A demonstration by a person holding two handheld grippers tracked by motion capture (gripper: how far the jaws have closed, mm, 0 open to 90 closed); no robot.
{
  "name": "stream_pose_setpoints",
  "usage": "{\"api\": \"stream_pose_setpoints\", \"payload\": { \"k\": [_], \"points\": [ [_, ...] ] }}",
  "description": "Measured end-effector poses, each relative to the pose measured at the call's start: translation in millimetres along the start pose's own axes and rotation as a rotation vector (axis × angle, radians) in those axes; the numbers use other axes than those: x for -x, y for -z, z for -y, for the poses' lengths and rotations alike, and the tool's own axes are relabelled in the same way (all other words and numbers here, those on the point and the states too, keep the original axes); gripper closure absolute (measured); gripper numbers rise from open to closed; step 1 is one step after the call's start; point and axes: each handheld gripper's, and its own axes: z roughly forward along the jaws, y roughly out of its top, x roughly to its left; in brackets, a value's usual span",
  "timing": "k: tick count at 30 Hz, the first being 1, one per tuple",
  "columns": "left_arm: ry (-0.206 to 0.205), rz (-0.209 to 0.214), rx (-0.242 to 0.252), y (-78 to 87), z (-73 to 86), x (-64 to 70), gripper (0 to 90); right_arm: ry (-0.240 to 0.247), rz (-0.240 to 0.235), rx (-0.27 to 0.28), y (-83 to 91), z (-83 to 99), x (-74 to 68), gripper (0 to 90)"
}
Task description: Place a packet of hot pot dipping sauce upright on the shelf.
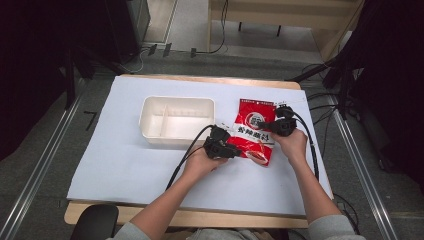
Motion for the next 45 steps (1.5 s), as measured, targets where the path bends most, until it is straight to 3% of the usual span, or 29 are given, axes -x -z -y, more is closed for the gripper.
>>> {"api": "stream_pose_setpoints", "payload": {
  "k": [2, 3, 4, 6, 7, 8, 12, 15, 25, 30, 36, 39, 40, 45],
  "points": [
    [0.002, 0.015, -0.006, 7.5, 0.0, 0.1, 58.1, 0.009, 0.001, 0.006, 1.4, -0.8, -1.4, 90.0],
    [0.009, 0.053, -0.006, 15.1, 0.3, 0.2, 53.6, 0.012, 0.005, 0.007, 3.7, -1.8, -3.8, 90.0],
    [0.009, 0.053, -0.006, 15.1, 0.3, 0.2, 52.1, 0.012, 0.005, 0.007, 3.7, -1.8, -3.8, 90.0],
    [0.005, 0.107, 0.000, 25.5, 1.4, -0.6, 50.5, 0.028, 0.003, 0.012, 7.3, -3.5, -6.5, 90.0],
    [0.002, 0.111, -0.004, 30.1, 1.5, -0.2, 47.6, 0.033, -0.004, 0.022, 11.6, -5.2, -8.9, 90.0],
    [-0.031, 0.099, -0.013, 39.4, 3.6, 0.9, 47.3, 0.036, -0.007, 0.021, 13.2, -6.2, -9.9, 90.0],
    [-0.048, 0.094, -0.025, 51.8, 7.4, -0.9, 43.7, 0.045, -0.009, 0.015, 17.3, -8.4, -13.9, 90.0],
    [-0.057, 0.090, -0.016, 61.9, 11.2, -2.9, 41.3, 0.021, -0.020, 0.005, 21.4, -10.0, -17.2, 90.0],
    [-0.102, 0.055, 0.062, 100.8, 32.9, -8.7, 39.0, 0.015, -0.053, 0.027, 43.8, -8.5, -26.1, 90.0],
    [-0.107, 0.046, 0.096, 115.3, 46.4, -14.6, 39.0, 0.047, -0.073, 0.044, 57.3, -11.0, -38.2, 90.0],
    [-0.082, 0.018, 0.115, 125.1, 58.1, -23.9, 38.5, 0.086, -0.097, 0.068, 72.1, -16.7, -53.6, 90.0],
    [-0.088, 0.005, 0.143, 129.6, 59.5, -28.3, 38.8, 0.107, -0.117, 0.082, 80.2, -19.3, -60.4, 90.0],
    [-0.071, 0.010, 0.154, 131.2, 59.6, -30.5, 38.8, 0.108, -0.124, 0.088, 82.9, -20.0, -62.4, 90.0],
    [-0.053, 0.009, 0.145, 133.4, 60.9, -36.7, 38.6, 0.136, -0.130, 0.107, 96.0, -23.8, -70.6, 90.0]
  ]
}}
